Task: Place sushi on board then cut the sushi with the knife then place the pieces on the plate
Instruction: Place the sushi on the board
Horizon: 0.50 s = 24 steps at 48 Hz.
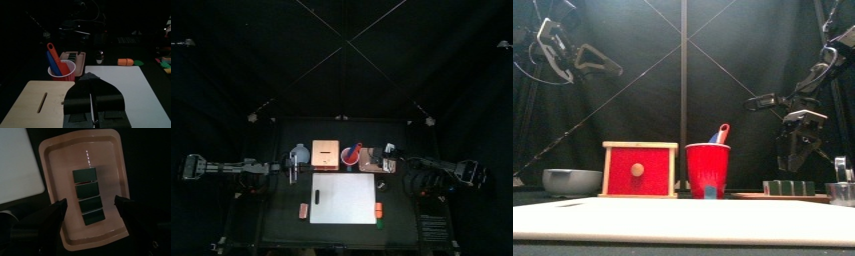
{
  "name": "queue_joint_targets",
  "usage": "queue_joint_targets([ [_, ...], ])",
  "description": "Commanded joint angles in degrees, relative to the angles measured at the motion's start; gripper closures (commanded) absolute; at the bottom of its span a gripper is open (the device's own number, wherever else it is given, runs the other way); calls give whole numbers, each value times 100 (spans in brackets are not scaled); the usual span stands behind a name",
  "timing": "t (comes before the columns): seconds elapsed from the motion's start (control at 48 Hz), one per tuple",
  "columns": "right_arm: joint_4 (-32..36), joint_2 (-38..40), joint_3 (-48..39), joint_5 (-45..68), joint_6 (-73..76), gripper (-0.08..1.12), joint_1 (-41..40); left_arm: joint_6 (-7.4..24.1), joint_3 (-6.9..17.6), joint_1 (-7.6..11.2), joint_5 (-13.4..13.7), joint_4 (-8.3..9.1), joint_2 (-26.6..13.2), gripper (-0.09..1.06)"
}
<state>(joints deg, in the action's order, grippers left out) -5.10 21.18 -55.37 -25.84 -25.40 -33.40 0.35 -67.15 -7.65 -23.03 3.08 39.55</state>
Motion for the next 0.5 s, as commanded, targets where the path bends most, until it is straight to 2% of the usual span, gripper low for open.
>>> queue_joint_targets([
  [0.021,-431,-62,158,18,-466,1,-246,0,97,-18,-53,0,-18,97],
  [0.25,-1336,-527,272,26,-1485,1,-431,0,79,-44,-53,0,-9,97],
  [0.5,-1485,-984,352,132,-1723,1,-483,-9,53,-62,-53,0,-18,97],
])
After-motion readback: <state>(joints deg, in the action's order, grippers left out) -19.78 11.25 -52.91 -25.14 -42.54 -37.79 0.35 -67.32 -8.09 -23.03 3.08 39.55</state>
